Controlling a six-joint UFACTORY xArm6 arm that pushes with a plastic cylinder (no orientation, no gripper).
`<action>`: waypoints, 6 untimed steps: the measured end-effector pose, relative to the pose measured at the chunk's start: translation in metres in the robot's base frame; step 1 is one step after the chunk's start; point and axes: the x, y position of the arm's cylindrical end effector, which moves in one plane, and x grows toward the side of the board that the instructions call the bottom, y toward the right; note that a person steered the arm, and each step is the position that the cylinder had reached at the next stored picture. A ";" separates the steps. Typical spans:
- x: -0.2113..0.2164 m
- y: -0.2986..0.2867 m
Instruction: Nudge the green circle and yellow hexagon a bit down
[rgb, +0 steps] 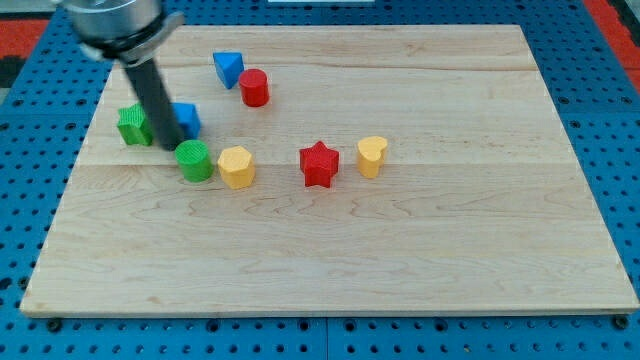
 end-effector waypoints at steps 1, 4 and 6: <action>-0.022 0.026; -0.021 0.029; 0.023 0.030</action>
